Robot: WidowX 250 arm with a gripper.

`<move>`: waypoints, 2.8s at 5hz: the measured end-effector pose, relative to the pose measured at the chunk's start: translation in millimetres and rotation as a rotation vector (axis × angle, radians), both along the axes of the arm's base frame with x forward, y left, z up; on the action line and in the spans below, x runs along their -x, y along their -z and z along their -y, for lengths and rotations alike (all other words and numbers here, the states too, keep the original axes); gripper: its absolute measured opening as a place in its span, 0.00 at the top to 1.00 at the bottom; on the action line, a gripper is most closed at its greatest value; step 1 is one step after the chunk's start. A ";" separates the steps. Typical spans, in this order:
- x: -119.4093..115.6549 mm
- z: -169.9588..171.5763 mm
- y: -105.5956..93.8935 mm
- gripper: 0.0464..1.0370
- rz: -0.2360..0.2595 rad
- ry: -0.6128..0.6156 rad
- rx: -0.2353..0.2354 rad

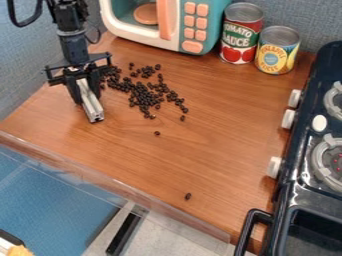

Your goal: Sweep into pile

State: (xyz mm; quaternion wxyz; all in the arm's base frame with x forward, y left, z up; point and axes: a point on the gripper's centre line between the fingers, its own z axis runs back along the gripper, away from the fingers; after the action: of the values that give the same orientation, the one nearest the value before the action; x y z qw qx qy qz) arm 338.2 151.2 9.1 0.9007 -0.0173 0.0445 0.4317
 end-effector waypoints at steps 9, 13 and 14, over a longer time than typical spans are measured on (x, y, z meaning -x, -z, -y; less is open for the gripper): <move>-36.1 46.1 -0.2 0.66 0.018 0.152 0.032; -24.0 80.2 -5.2 0.66 0.025 0.162 0.075; -12.5 83.8 -28.2 0.66 0.066 0.157 0.081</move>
State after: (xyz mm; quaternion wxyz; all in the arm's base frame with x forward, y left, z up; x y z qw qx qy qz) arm 350.7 67.4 37.2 0.9314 -0.0644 0.0335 0.3567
